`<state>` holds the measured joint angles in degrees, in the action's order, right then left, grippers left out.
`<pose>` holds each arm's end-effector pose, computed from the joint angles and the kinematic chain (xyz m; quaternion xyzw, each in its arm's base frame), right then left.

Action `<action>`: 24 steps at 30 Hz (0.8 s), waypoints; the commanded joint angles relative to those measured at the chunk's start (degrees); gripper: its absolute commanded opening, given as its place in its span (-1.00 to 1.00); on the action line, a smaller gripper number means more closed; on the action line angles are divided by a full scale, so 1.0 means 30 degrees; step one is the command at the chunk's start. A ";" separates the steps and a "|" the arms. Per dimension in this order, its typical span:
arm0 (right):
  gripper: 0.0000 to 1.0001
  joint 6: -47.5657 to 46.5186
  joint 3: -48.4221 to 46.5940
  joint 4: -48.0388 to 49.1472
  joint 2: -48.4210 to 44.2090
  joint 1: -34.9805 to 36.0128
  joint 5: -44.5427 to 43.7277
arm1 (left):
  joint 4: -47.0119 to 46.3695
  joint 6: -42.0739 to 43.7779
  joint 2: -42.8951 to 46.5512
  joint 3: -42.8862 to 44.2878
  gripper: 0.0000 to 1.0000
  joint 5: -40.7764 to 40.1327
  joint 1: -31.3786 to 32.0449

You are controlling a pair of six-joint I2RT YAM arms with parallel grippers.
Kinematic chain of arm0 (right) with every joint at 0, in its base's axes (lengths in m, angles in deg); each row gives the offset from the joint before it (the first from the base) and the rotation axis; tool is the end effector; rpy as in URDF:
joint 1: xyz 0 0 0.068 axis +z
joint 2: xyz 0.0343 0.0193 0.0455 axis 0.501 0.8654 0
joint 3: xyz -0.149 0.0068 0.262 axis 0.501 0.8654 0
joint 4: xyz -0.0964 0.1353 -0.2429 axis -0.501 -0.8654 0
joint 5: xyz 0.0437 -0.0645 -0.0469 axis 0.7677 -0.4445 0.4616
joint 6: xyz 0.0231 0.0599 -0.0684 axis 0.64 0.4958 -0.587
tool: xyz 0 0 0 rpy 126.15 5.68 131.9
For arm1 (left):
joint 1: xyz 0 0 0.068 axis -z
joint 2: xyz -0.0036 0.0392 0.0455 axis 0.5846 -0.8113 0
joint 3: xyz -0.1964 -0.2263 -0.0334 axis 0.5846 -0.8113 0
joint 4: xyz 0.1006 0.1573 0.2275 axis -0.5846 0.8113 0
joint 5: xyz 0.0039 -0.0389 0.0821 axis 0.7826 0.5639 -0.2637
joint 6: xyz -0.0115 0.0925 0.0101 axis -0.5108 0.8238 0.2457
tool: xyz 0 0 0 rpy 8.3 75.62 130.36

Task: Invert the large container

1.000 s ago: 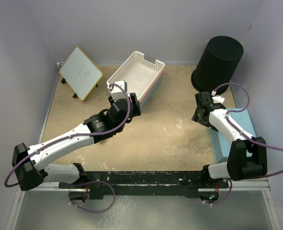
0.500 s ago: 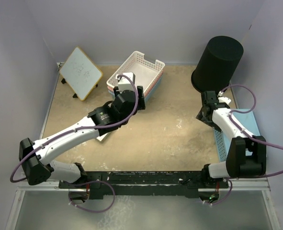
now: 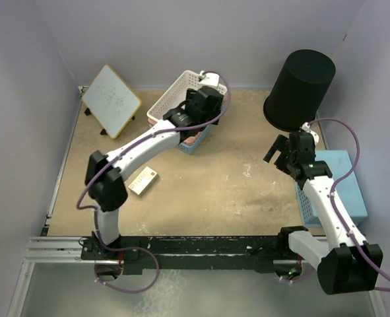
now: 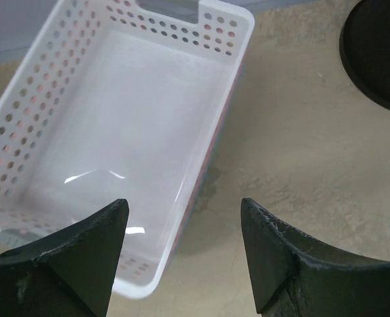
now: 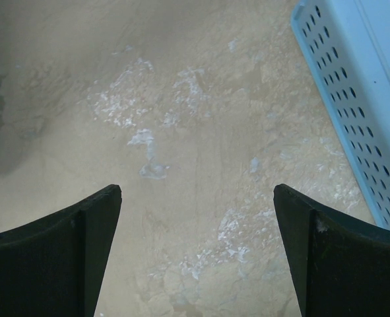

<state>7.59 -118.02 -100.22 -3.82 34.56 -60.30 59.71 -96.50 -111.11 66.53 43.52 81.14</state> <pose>0.2758 0.0043 0.2632 0.2815 0.8609 0.0534 0.4203 0.3859 -0.3274 0.3658 0.0471 0.8413 -0.0634 0.5348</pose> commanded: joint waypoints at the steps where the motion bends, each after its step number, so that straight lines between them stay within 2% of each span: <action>1: 0.99 -0.0734 0.0313 0.0668 -0.1292 0.0027 0.1565 | 0.2184 0.1891 -0.3742 0.3939 0.33 0.1206 -0.0655; 5: 0.99 -0.0692 0.0523 0.0595 -0.1873 0.0022 0.2325 | 0.3929 0.2268 -0.6975 0.7702 0.33 0.2064 -0.1381; 8: 0.99 -0.0649 0.0615 0.0394 -0.2054 0.0026 0.2265 | 0.4549 0.2429 -0.8326 0.9411 0.18 0.2459 -0.1703; 10: 0.99 -0.0652 0.0561 0.0199 -0.2079 0.0026 0.2031 | 0.4483 0.2479 -0.8470 0.9347 -0.02 0.2577 -0.1797; 15: 0.99 -0.0717 0.0401 0.0149 -0.2044 0.0026 0.1774 | 0.4138 0.2383 -0.7715 0.8714 -0.71 0.2781 -0.1822; 17: 0.99 -0.0734 0.0357 0.0238 -0.1890 0.0026 0.1929 | 0.3912 0.2251 -0.7070 0.8372 -0.89 0.3241 -0.1846; 18: 0.99 -0.0732 0.0368 0.0332 -0.1781 0.0026 0.2061 | 0.3593 0.2215 -0.6707 0.8087 -0.93 0.3565 -0.1824; 22: 0.98 -0.0680 0.0324 0.0479 -0.1357 0.0026 0.2647 | 0.3268 0.2313 -0.5813 0.7646 -0.91 0.4178 -0.1822; 24: 0.97 -0.0674 0.0323 0.0500 -0.1263 0.0026 0.2748 | 0.3315 0.2474 -0.5776 0.7661 -1.00 0.4217 -0.1822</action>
<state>6.24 -116.34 -99.83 -8.26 34.56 -53.67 73.59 -90.25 -134.74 88.82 54.34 75.63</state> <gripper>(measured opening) 0.990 0.048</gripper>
